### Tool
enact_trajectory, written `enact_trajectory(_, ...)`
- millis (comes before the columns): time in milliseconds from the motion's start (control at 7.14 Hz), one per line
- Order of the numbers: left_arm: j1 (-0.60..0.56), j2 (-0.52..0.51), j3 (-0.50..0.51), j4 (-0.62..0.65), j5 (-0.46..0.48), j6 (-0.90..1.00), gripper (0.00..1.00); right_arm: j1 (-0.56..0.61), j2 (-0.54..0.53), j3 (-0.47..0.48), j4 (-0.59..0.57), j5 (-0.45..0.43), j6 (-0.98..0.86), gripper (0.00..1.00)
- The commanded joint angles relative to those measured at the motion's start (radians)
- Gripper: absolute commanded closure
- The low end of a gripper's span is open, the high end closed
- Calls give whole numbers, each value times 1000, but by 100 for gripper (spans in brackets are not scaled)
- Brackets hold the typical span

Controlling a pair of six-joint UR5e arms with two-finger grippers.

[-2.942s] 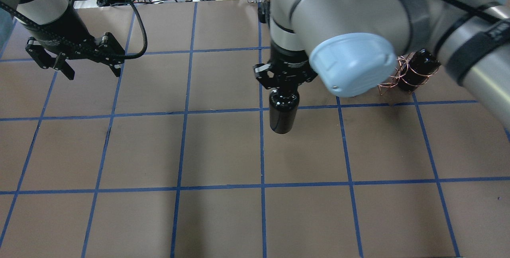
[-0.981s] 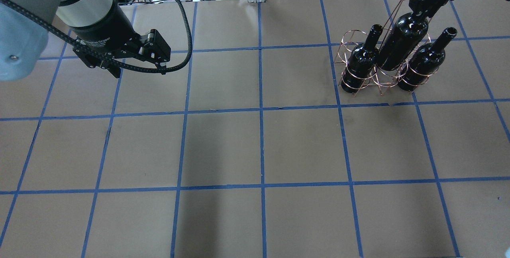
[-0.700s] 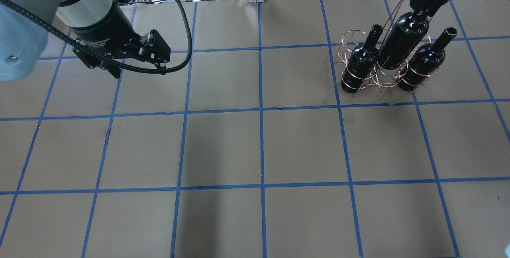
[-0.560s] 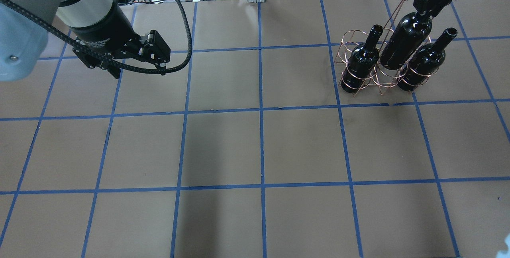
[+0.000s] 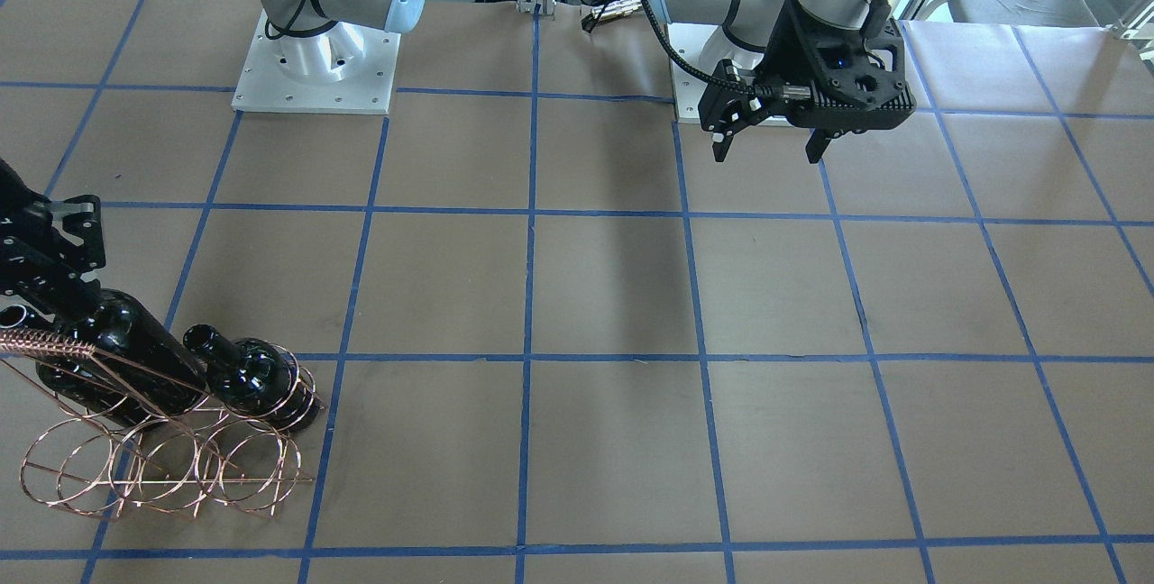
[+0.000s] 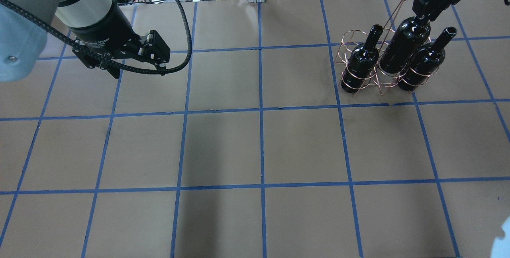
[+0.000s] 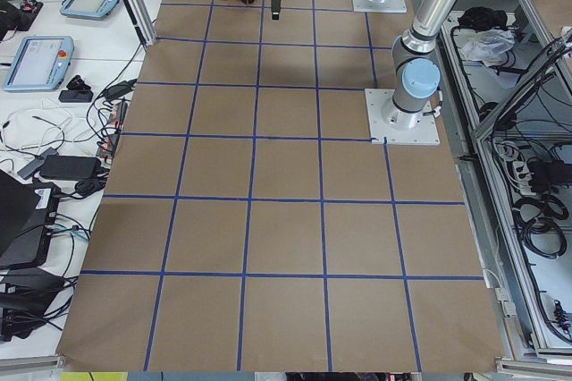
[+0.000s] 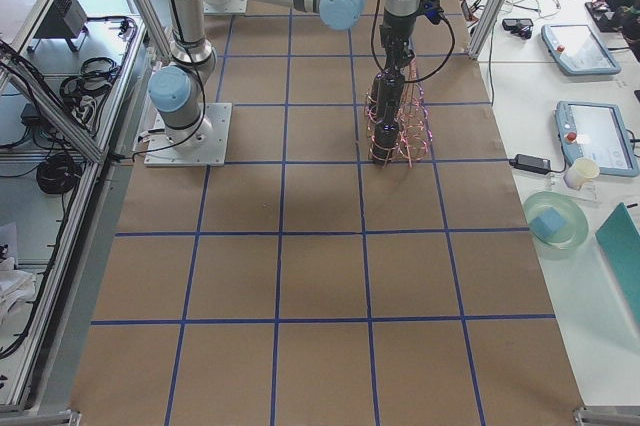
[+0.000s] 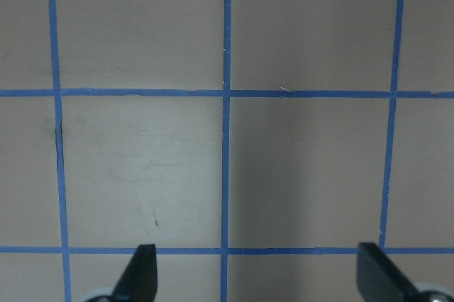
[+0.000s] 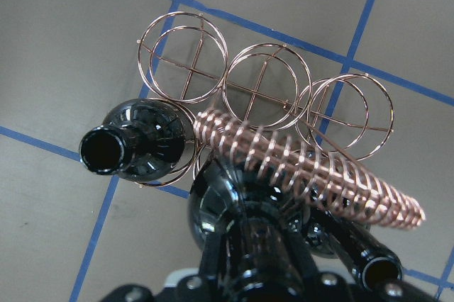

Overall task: Place wine into wine basket
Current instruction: 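Tilt the bottle and insert it into the empty rack slot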

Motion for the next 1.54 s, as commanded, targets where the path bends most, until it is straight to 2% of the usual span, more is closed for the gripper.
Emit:
enact_trajectory(0,1,1,0,0,0,1,0,1,38,11,-24,-3,0,79)
enact_trajectory(280,1,1,0,0,1,1,0,6,76,40,-75,-3,0,79)
enact_trajectory(560,1,0,0,2,0,-1,0,9,78,56,-96,-4,2,74)
enact_trajectory(700,1,1,0,0,1,1,0,9,78,56,-94,-11,2,58)
enact_trajectory(841,1,1,0,0,1,-1,0,9,78,56,-94,-11,2,15)
enact_trajectory(981,3,-2,0,5,0,-1,0,9,71,56,-90,-8,5,1)
enact_trajectory(1121,3,-2,0,2,1,-1,0,12,60,54,-85,-6,5,0)
enact_trajectory(1401,3,-2,0,8,3,-1,0,15,-67,56,-7,-1,18,0)
